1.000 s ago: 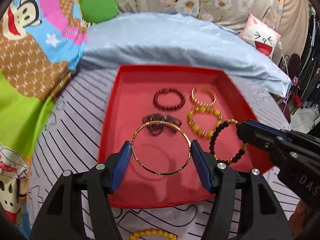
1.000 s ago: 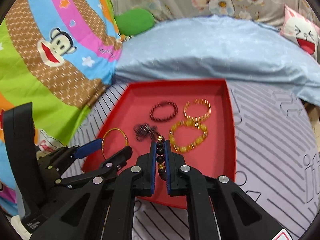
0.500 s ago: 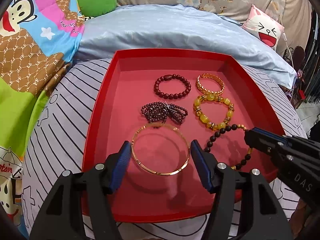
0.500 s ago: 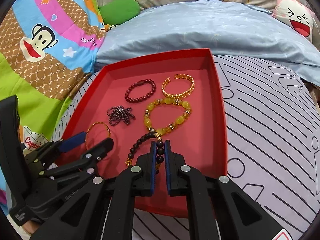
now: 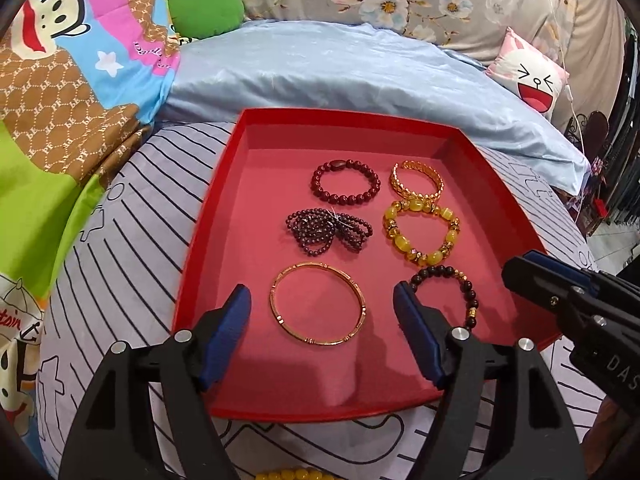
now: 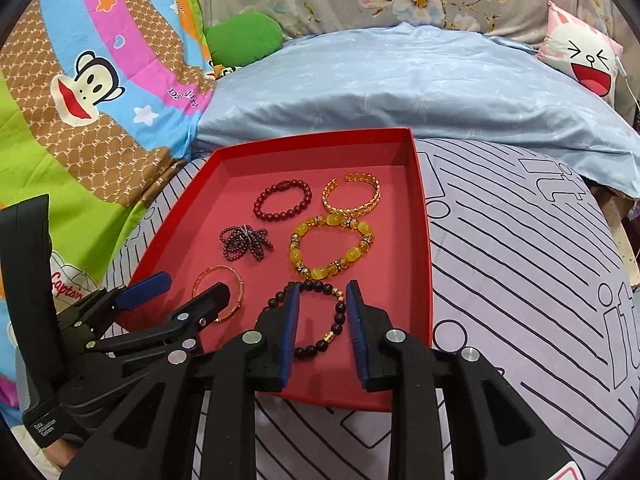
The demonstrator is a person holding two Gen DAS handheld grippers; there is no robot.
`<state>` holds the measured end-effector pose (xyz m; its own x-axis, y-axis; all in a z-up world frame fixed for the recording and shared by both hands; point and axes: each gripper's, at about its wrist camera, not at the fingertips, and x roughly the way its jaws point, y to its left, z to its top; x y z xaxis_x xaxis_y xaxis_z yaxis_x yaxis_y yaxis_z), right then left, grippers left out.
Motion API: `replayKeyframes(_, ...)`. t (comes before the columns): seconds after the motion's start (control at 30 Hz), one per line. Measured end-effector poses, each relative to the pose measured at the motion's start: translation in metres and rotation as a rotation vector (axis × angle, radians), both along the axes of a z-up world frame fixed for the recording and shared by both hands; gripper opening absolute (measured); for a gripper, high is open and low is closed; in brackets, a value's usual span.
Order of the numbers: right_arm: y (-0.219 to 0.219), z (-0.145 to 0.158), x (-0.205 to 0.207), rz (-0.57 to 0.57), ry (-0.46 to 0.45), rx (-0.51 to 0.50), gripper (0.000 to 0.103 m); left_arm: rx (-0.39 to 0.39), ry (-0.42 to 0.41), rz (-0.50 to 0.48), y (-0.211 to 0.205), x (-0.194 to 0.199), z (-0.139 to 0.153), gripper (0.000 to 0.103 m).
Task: Organize jewelry
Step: 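Move both tools back to the yellow bead bracelet and gold earrings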
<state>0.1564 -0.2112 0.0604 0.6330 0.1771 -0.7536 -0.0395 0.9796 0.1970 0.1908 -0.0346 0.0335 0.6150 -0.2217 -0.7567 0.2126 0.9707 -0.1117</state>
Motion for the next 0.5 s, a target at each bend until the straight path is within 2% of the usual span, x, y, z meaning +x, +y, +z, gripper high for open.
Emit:
replayKeyframes(0.23, 0.0, 0.01, -0.015, -0.006, -0.02, 0.005, 0.025, -0.029, -0.029, 0.015, 0.011, -0.015, 0.017, 0.07)
replayKeyframes(0.5, -0.002, 0.018, -0.044, 0.0, -0.032, -0.004, 0.024, -0.053, -0.047, 0.025, 0.021, -0.05, 0.028, 0.07)
